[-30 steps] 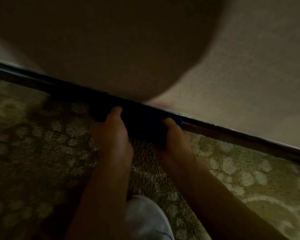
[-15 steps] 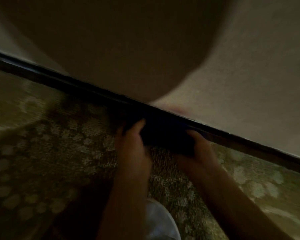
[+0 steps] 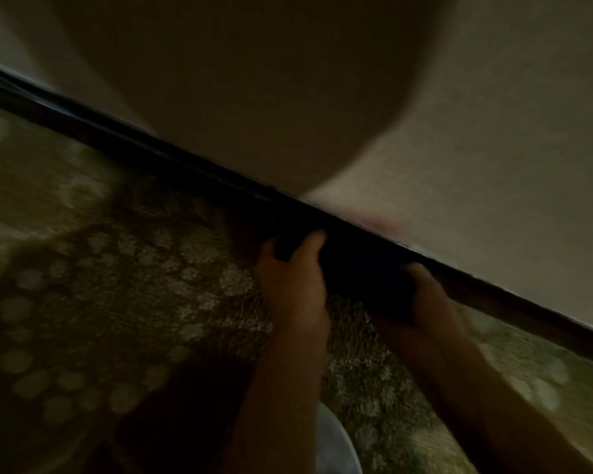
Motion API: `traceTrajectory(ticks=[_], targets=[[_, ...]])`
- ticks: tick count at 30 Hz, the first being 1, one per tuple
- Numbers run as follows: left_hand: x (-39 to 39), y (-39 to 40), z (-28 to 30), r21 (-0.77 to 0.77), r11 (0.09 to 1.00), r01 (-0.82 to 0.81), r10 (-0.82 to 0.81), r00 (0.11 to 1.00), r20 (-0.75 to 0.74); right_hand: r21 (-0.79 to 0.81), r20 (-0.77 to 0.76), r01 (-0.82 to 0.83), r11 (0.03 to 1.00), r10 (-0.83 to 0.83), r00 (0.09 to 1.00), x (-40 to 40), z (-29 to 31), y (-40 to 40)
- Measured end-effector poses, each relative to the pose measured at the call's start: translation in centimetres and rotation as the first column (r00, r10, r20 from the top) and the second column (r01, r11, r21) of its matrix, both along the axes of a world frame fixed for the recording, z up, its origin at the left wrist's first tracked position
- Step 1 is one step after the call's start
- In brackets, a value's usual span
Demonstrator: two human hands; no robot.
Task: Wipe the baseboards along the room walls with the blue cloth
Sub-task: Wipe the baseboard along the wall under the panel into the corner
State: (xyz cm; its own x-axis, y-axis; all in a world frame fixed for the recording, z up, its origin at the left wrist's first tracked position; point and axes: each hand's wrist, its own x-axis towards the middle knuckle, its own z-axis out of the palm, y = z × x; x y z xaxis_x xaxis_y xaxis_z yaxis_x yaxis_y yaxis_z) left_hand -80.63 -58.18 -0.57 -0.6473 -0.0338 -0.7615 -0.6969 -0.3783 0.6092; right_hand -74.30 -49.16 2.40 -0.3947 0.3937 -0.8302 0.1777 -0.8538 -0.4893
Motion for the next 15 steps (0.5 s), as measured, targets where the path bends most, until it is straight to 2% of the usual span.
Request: traceTrajectory(ticks=[4, 6, 9, 12, 15], targets=[[-2.5, -0.8, -1.3, -0.144, 0.984, -0.104, 0.094, 0.993, -0.076, 0.002, 0.047, -0.072, 0.997, 0.072, 0.996, -2.5, -1.0, -2.0], [-1.4, 0.5, 0.0, -0.138, 0.971, -0.195, 0.183, 0.978, -0.095, 0.022, 0.066, -0.056, 0.998, 0.054, 0.996, -1.5, -0.9, -0.8], [2.4, 3.7, 1.0, -0.1, 0.99, -0.102, 0.098, 0.994, -0.051, 0.102, 0.119, 0.035, 0.994, -0.047, 0.992, 1.7, -0.9, 2.2], [4.8, 4.9, 1.8, 0.045, 0.999, 0.025, -0.027, 0.999, 0.039, 0.189, 0.158, 0.155, 0.97, -0.185, 0.97, 3.6, -0.8, 4.1], [3.1, 3.3, 1.5, 0.028, 0.999, 0.025, -0.027, 0.998, 0.054, 0.162, 0.144, 0.166, 0.973, -0.19, 0.971, 2.5, -1.4, 2.6]])
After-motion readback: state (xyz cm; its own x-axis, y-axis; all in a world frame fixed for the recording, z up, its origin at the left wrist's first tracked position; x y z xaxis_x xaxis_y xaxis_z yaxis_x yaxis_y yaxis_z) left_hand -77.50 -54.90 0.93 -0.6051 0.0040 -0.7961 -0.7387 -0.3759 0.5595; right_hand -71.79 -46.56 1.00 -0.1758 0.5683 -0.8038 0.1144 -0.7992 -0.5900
